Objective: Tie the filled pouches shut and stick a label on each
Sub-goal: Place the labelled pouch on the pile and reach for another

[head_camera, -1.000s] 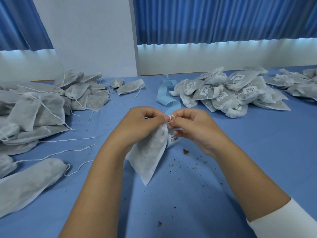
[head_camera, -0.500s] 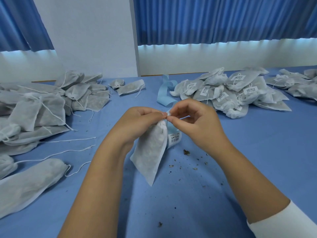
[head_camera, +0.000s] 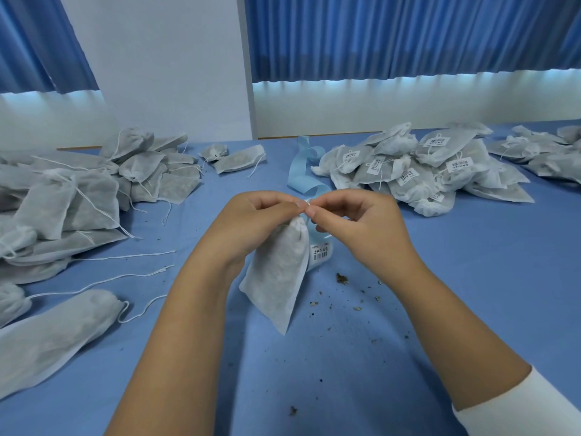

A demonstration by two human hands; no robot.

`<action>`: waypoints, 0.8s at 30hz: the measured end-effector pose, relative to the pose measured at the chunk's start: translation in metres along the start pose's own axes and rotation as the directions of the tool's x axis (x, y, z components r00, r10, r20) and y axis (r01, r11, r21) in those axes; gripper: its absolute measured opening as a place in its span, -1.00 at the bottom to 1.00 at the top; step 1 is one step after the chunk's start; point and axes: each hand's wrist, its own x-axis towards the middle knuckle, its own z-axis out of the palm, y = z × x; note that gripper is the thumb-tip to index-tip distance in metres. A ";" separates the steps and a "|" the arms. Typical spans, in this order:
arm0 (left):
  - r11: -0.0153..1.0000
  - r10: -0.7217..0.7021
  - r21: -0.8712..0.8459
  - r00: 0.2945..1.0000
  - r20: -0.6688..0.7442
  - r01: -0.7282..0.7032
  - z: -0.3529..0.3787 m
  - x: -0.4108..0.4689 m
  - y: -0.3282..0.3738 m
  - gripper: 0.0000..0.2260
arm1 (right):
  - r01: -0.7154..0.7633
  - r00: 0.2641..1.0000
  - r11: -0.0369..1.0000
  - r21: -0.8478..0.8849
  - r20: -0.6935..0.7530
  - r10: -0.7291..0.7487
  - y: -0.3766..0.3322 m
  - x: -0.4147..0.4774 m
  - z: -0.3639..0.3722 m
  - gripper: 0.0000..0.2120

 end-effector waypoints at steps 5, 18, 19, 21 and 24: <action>0.999 0.015 0.038 1.000 0.006 -0.016 0.001 -0.001 0.000 -0.88 | -0.094 0.995 0.988 0.122 0.029 0.091 0.002 0.001 -0.002 -0.95; 0.997 -0.036 0.072 0.997 0.074 0.031 0.004 -0.001 0.001 -0.85 | -0.152 0.987 0.955 0.254 -0.004 0.159 0.006 0.005 -0.001 -0.95; 0.997 -0.051 0.067 0.997 0.059 0.047 0.005 -0.001 0.001 -0.83 | -0.141 0.989 0.960 0.241 -0.005 0.147 0.006 0.005 0.000 -0.95; 0.997 -0.065 0.041 0.997 0.049 0.063 0.005 0.000 0.001 -0.80 | -0.123 0.992 0.967 0.224 -0.004 0.127 0.007 0.005 0.001 -0.93; 0.998 -0.069 0.002 0.992 0.105 0.069 0.005 -0.001 0.002 -0.78 | -0.091 0.996 0.978 0.188 -0.006 0.094 0.007 0.005 0.003 -0.93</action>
